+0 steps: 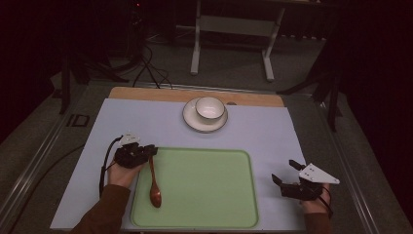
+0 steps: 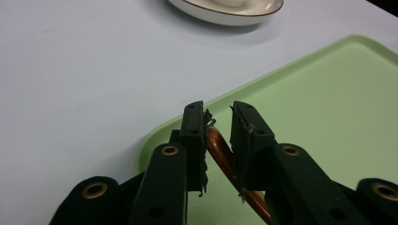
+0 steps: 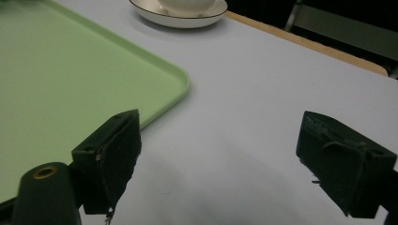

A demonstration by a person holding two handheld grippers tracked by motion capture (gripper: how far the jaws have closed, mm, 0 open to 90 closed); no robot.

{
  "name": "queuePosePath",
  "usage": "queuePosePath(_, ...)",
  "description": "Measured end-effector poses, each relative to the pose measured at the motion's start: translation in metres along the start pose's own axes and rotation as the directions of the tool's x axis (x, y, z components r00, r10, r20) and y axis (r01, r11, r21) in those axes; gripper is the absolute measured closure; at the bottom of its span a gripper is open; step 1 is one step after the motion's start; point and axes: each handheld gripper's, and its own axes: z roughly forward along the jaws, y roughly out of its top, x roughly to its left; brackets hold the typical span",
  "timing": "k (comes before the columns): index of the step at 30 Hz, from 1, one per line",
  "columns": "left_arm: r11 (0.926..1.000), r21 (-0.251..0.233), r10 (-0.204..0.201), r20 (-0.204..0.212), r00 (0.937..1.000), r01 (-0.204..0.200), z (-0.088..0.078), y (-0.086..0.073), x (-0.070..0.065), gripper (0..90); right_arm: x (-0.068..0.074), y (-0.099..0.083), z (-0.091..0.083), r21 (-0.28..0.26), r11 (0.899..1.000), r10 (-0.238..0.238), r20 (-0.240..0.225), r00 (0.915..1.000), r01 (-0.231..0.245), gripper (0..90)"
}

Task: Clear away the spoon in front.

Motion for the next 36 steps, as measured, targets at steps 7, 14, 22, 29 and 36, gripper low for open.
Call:
queuePosePath(7, 0.9999, 0.017, 0.002, -0.002, 1.0000, -0.002, 0.002, -0.002, 0.005, 74.9, 0.000, 0.000, 0.000, 0.003, 1.000, -0.002, -0.001, 1.0000, 0.002, 14.2)
queuePosePath(14, 0.9992, 0.036, 0.017, -0.012, 0.9998, -0.017, 0.004, -0.003, 0.004, 74.9, 0.000, 0.000, 0.000, 0.004, 1.000, -0.004, 0.001, 1.0000, 0.004, 14.2)
queuePosePath(22, 0.9971, 0.071, 0.029, -0.016, 0.9995, -0.028, 0.007, -0.006, 0.001, 71.6, 0.000, 0.000, 0.001, 0.005, 1.000, -0.004, -0.001, 1.0000, 0.004, 14.2)
queuePosePath(29, 0.9945, 0.099, 0.039, -0.024, 0.9990, -0.036, 0.011, -0.008, 0.000, 70.0, -0.001, 0.000, 0.000, 0.005, 1.000, -0.004, -0.001, 1.0000, 0.004, 14.2)
queuePosePath(36, 0.9917, 0.119, 0.052, -0.033, 0.9981, -0.048, 0.015, -0.009, -0.001, 65.4, -0.001, 0.000, 0.000, 0.006, 1.000, -0.005, -0.001, 1.0000, 0.005, 14.2)
